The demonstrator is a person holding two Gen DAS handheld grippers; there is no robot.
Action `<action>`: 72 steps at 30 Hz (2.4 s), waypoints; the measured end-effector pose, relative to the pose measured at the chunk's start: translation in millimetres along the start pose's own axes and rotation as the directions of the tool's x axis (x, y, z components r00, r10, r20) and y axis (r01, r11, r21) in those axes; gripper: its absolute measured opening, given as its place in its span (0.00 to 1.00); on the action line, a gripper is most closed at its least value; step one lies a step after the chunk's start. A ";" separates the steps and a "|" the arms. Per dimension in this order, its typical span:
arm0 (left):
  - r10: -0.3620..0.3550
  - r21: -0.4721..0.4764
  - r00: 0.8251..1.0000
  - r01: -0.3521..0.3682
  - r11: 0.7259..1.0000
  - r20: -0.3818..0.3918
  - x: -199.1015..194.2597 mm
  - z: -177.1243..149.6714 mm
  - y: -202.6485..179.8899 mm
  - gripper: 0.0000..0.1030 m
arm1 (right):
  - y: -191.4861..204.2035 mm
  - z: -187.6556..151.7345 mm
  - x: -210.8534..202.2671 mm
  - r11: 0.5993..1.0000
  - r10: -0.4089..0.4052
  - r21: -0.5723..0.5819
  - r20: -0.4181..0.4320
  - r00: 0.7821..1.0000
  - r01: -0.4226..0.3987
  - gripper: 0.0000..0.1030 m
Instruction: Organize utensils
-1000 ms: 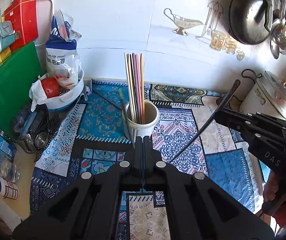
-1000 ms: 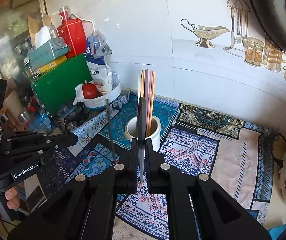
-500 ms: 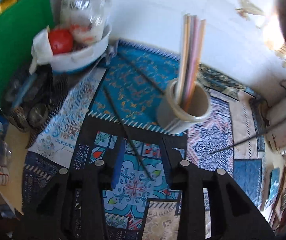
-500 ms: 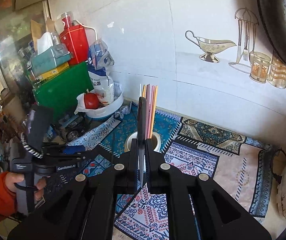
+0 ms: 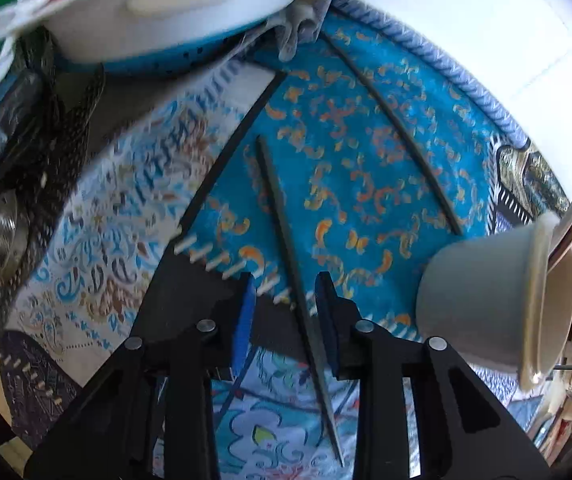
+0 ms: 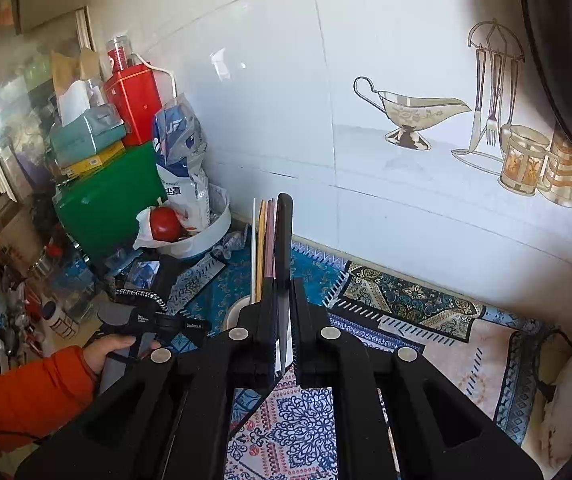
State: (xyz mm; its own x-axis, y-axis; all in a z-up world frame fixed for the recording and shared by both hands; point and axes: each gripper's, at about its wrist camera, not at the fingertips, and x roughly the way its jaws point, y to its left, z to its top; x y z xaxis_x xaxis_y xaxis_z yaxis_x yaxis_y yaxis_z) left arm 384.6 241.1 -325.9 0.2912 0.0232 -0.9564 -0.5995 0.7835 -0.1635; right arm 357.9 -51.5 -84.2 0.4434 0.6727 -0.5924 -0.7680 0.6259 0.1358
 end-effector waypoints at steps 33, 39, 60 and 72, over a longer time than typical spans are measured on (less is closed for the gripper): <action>-0.043 0.191 0.970 -0.004 0.982 0.240 -115.1 -45.0 -20.0 0.04 | 4.2 38.4 9.1 0.996 0.080 -0.044 0.070 0.994 -0.077 0.05; -0.122 0.222 0.919 0.039 0.974 0.376 -177.1 -40.5 -40.4 0.04 | 9.0 44.8 10.5 0.995 0.090 -0.059 0.085 0.992 -0.085 0.05; -0.173 0.191 0.748 0.063 0.980 0.641 -200.0 33.2 -116.5 0.04 | -7.1 39.6 54.6 0.985 0.160 -0.064 0.011 0.987 -0.159 0.05; -0.144 0.259 0.719 -0.052 0.964 0.680 -137.8 27.8 -136.8 0.04 | -25.1 25.9 94.7 0.982 0.184 -0.038 -0.087 0.979 -0.188 0.05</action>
State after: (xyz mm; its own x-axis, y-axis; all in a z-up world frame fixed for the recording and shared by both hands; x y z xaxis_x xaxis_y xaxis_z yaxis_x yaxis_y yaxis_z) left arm 447.2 148.0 -165.0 0.8030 0.3258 -0.4990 -0.3998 0.9155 -0.0456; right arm 431.2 6.7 -123.1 0.2531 0.7394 -0.6239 -0.8546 0.4731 0.2140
